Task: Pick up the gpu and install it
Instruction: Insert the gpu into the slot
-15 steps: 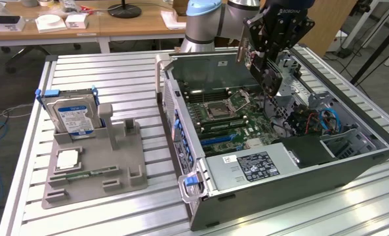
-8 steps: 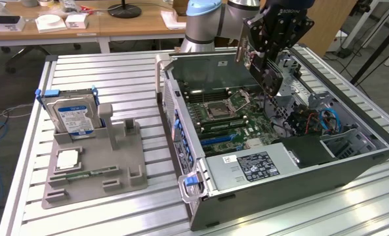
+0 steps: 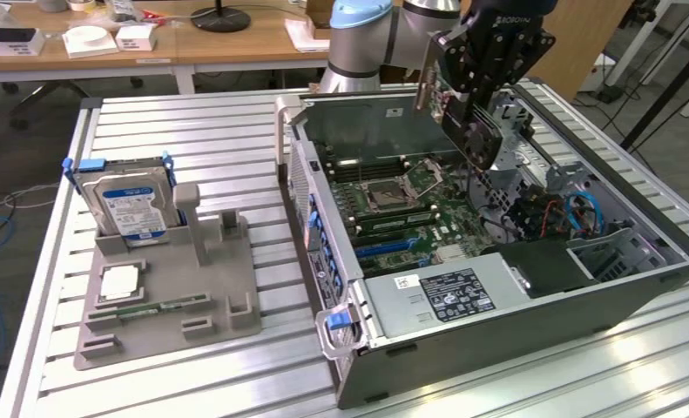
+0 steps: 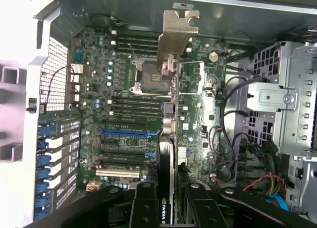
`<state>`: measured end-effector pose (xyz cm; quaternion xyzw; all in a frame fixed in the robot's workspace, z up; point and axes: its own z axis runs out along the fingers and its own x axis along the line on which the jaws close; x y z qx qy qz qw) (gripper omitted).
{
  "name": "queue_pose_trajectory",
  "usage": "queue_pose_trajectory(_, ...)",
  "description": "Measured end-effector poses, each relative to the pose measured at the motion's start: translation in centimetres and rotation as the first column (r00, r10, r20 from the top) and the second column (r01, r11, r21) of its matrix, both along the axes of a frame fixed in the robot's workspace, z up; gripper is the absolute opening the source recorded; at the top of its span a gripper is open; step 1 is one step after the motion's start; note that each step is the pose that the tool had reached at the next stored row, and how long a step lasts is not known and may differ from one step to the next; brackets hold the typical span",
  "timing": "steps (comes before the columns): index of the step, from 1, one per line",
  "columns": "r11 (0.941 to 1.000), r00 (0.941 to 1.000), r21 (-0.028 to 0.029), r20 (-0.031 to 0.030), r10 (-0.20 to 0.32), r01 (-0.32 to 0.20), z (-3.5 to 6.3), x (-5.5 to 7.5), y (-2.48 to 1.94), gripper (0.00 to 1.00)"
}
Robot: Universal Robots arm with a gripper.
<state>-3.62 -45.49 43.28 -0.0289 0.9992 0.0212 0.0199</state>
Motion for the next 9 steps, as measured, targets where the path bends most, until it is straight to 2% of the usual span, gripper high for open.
queue_pose_trajectory(9, 0.9996, 0.9996, 0.0, 0.0, 0.029, -0.029, 0.0, 0.0, 0.0, 0.26)
